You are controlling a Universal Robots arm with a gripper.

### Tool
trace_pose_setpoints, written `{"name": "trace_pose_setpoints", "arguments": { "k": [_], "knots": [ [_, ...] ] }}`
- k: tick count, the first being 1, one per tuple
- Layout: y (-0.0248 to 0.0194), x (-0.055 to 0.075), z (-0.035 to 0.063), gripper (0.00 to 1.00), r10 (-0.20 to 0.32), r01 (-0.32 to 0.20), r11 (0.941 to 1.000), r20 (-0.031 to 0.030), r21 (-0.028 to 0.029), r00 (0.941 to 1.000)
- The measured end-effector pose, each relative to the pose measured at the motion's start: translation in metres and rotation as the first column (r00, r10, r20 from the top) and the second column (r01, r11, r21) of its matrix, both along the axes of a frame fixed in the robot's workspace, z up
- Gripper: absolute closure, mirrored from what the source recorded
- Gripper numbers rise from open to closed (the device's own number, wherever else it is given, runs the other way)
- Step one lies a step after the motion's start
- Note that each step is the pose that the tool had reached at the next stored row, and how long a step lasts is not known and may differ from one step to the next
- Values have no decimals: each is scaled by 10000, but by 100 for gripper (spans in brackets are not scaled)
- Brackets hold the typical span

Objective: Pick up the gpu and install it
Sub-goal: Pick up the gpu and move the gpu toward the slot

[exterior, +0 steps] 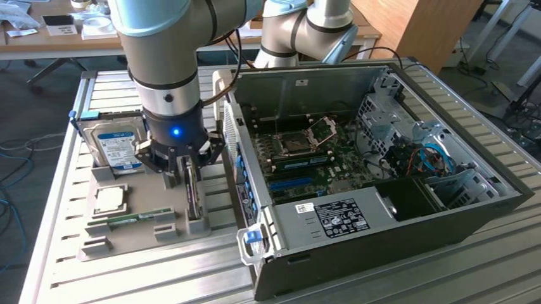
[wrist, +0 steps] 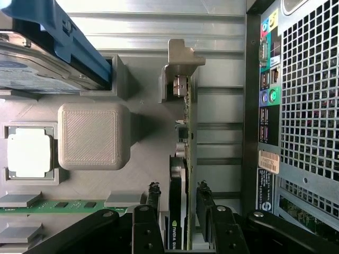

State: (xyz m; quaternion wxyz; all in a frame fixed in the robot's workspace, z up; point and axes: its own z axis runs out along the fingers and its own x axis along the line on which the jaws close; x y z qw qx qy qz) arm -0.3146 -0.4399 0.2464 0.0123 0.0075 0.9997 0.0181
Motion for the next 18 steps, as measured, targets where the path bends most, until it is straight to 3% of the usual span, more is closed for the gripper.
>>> {"name": "trace_pose_setpoints", "arguments": {
  "k": [18],
  "knots": [
    [-3, -1, -92, 58, -1, 1, 10000, 1, 1, 10000]
  ]
}}
